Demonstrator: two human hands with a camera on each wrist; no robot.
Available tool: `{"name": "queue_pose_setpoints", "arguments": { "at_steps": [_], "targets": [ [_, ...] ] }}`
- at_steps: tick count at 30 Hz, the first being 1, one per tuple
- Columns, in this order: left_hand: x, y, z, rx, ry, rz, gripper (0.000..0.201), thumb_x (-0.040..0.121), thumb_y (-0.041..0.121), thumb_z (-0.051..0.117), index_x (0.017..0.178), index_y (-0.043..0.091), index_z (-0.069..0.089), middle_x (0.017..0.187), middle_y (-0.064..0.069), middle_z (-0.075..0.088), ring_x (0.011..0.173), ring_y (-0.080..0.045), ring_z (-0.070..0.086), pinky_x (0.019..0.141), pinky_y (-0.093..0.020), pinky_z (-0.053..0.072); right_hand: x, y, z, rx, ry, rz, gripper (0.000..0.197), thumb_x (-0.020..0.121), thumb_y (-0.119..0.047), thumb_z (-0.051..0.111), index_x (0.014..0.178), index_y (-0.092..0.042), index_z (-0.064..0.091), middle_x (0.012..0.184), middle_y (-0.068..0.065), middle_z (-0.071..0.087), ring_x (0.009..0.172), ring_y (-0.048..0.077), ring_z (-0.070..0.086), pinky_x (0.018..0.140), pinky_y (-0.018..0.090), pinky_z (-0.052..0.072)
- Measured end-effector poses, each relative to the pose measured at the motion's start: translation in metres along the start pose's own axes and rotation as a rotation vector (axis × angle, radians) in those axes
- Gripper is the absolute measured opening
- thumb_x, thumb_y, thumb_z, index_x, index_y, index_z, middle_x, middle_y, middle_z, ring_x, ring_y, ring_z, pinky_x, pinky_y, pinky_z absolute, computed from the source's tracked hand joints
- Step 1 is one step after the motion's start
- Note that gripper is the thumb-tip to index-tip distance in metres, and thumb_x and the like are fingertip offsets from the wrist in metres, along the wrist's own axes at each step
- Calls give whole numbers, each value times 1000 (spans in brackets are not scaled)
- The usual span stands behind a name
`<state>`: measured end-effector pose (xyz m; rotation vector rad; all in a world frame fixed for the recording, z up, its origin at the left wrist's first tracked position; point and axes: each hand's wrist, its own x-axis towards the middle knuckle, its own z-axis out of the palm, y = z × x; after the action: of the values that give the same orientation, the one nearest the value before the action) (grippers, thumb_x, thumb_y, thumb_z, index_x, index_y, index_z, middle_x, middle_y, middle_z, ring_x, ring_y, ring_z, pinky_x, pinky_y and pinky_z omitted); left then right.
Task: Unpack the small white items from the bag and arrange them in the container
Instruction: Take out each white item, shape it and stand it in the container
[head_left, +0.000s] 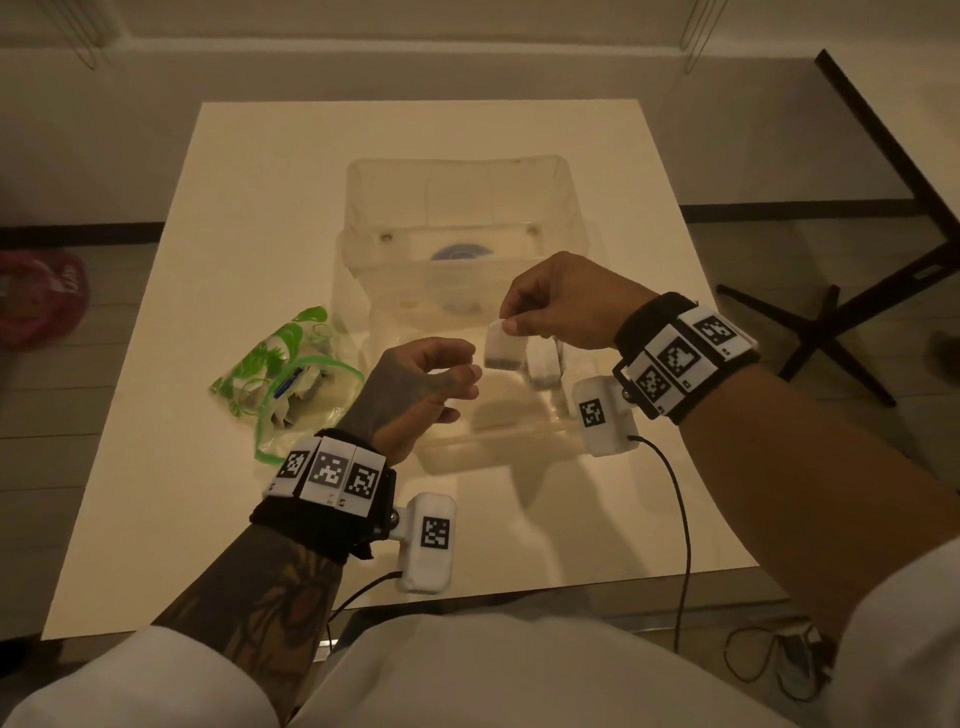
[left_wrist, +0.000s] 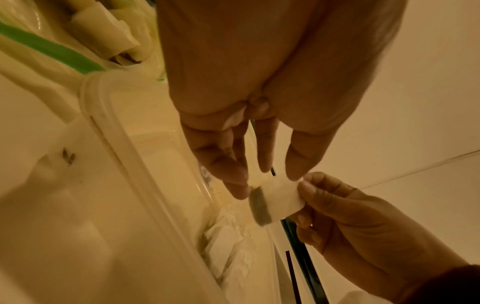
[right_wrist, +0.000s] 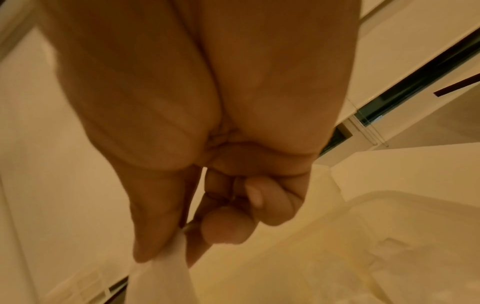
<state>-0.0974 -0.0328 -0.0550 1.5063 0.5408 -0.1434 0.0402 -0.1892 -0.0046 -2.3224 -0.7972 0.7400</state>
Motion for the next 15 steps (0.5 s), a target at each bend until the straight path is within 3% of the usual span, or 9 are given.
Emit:
{"name": "queue_pose_setpoints", "arguments": {
  "at_steps": [4,8,15],
  "targets": [
    [-1,-7,-5,40,26,-47,17,88,18,69,104,16,68,96,-2,73,83,-19,72,63,-31,51,4,16,5,-129,-62,81,9,87,-23,70,94,-18,72,80,-9,66,74,8,60,67,18,47],
    [-3,-11,-7,90,43,-86,11,88,20,68,99,16,69,92,-3,73,78,-15,72,59,-27,50,6,28,14,-289,-171,142,9,85,-19,71,94,-16,73,86,-7,67,72,4,56,65,17,43],
    [-6,-8,-8,120,56,-104,8,89,19,67,95,15,69,92,-5,73,74,-14,69,56,-25,48,16,34,22,-475,-252,206,14,84,-17,72,97,-12,74,101,3,70,91,16,61,81,27,47]
  ]
}}
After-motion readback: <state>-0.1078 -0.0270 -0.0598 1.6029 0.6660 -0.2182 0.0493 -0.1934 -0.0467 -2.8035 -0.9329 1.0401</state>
